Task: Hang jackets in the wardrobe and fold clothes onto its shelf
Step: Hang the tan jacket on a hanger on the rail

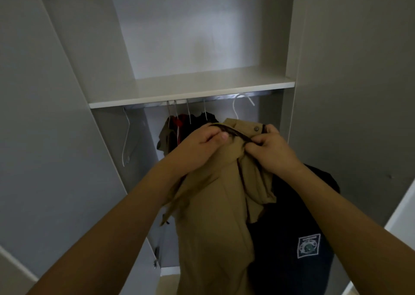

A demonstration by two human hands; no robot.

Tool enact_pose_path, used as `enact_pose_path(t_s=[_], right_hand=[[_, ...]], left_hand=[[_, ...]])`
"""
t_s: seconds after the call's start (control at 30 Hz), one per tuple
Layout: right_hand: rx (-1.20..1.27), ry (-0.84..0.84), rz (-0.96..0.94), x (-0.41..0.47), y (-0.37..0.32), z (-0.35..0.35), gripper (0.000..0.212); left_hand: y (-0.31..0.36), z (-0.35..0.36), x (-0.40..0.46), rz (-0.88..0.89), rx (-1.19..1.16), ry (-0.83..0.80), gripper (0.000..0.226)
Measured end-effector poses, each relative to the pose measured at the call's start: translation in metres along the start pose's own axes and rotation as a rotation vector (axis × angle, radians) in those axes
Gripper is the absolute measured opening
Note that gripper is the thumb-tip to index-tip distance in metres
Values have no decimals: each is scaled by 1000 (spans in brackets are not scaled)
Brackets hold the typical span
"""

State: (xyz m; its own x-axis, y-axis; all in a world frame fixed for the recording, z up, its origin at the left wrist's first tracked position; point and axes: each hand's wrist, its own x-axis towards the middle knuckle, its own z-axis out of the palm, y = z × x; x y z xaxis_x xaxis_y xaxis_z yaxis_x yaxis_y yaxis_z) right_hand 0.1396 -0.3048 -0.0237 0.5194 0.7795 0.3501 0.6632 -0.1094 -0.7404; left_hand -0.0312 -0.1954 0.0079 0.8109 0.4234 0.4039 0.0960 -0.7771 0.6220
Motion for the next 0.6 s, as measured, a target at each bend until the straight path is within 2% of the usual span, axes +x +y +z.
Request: enact_pose_path(t_s=[0.03,0.07,0.13,0.17,0.2,0.3,0.37,0.4,0.43,0.5,0.6], right_hand=[[21,40,9,2,1,0,25],[41,72,17,5,3,-1,27],[60,114,18,7,5,-1,28],[66,132,16,7,6,-1,28],[76,156,16,8,7,-1,28],[110,232,3,8,12,-5,25],[87,251,-28,5,18,-11,21],[69,226,-42,4,22,-16,16],[58,175,-47,2,25,-22,12],[127,67,-24,0,34,-31,25],[361,53,43,-4,40,-36,32]], left_hand=[[-6,-2,-7,-35,-13,-67,10],[-14,-1,-16,-77,1,-149,17],[-36,12,-39,-192,83,-267,66],[-48,24,-52,-263,110,-286,77],[-61,37,-64,-316,110,-287,76],[-97,72,-95,-529,-28,-228,41],[-110,80,-100,-704,-159,-30,35],[-113,77,-97,-727,-180,74,36],[-113,71,-91,-702,-157,154,37],[-111,47,-75,-540,0,189,40],[-94,-4,-44,-176,357,-15,54]])
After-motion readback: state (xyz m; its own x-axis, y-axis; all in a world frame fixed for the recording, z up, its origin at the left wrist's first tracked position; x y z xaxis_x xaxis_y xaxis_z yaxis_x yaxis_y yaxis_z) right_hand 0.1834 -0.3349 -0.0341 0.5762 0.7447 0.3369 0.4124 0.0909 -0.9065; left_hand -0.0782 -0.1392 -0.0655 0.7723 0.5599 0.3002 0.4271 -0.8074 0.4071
